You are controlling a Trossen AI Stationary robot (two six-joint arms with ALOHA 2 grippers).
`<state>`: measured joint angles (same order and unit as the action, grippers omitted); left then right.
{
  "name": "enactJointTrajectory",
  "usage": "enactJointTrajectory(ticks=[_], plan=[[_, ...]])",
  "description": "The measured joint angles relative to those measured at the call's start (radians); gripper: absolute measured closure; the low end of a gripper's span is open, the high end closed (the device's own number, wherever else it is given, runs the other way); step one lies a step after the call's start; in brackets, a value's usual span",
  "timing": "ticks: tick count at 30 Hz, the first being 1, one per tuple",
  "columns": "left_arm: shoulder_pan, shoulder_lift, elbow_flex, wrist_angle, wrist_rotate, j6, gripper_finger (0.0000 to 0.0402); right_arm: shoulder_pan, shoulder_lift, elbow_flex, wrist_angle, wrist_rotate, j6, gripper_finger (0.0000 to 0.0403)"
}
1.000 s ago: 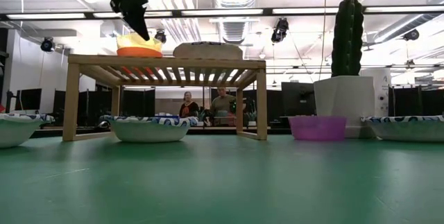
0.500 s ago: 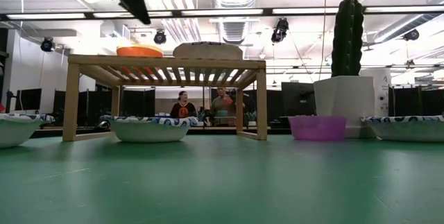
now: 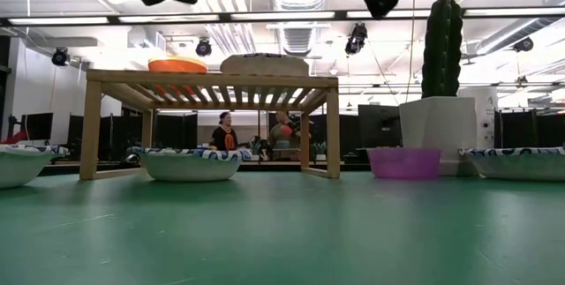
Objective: Place and stack bowls onto a shelf
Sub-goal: Stack the middle white blue bowl on top of the white blue bowl on the shelf
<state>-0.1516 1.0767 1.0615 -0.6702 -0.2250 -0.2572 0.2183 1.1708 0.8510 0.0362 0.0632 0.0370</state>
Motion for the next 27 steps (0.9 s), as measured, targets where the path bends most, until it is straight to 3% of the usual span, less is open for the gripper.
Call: enactJointTrajectory(ticks=[3,8,14,22,27], plan=[[-0.129,0.024,-0.105,0.135,-0.040,-0.007,0.0294,0.000,0.018,0.053,-0.053,-0.001,-0.011,0.0271],[-0.234,0.111,-0.200,0.177,-0.249,-0.088,0.0294,0.003,0.033,0.081,-0.099,-0.011,-0.022,0.0273],[-0.227,0.245,-0.213,0.175,-0.286,-0.105,0.0274,0.004,0.033,0.079,-0.168,-0.013,-0.002,0.0268],[-0.196,0.401,-0.192,0.175,-0.290,-0.100,0.0215,0.004,0.032,0.079,-0.172,-0.013,-0.028,0.0267],[-0.185,0.486,-0.191,0.175,-0.295,-0.100,0.0210,0.004,0.032,0.079,-0.181,-0.013,-0.031,0.0264]])
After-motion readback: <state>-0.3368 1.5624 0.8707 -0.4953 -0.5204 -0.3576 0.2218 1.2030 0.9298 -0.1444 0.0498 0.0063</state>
